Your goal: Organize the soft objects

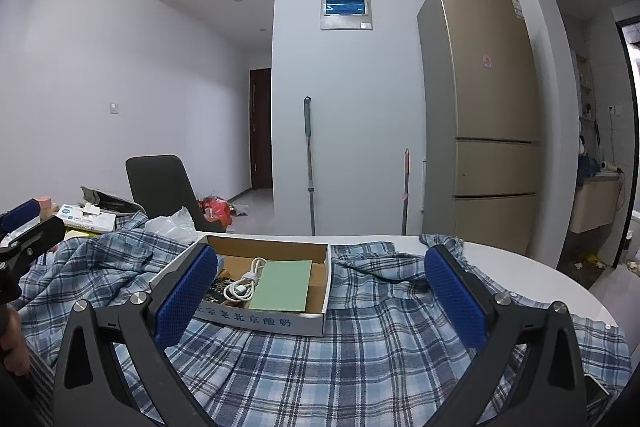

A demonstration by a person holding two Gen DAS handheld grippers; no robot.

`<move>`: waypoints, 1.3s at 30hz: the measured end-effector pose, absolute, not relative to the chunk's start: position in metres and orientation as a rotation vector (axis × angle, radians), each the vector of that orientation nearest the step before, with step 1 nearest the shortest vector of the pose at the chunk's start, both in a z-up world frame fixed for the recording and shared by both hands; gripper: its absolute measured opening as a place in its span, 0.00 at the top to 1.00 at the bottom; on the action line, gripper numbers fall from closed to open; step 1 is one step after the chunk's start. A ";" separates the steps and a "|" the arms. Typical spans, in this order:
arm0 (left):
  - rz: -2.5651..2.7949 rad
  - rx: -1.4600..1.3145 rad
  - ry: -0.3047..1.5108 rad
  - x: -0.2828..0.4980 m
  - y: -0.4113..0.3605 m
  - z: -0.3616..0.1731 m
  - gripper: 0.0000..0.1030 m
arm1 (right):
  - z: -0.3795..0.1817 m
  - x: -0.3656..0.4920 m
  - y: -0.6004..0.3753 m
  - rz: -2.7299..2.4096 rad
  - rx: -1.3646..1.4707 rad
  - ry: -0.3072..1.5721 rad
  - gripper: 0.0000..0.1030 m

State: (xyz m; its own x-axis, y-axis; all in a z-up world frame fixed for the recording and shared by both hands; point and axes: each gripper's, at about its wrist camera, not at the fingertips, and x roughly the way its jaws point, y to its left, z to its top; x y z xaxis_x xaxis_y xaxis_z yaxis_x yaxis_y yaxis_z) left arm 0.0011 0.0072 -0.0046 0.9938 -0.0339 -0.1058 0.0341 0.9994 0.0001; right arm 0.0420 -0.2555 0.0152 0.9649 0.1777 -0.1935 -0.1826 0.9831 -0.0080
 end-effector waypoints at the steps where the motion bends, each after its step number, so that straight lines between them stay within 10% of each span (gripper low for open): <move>1: -0.034 0.003 0.105 0.001 0.007 -0.005 0.00 | 0.016 0.042 -0.256 0.182 -0.022 0.194 0.00; 39: -0.032 0.001 0.098 -0.002 0.007 -0.002 0.00 | 0.017 0.040 -0.257 0.189 -0.030 0.172 0.00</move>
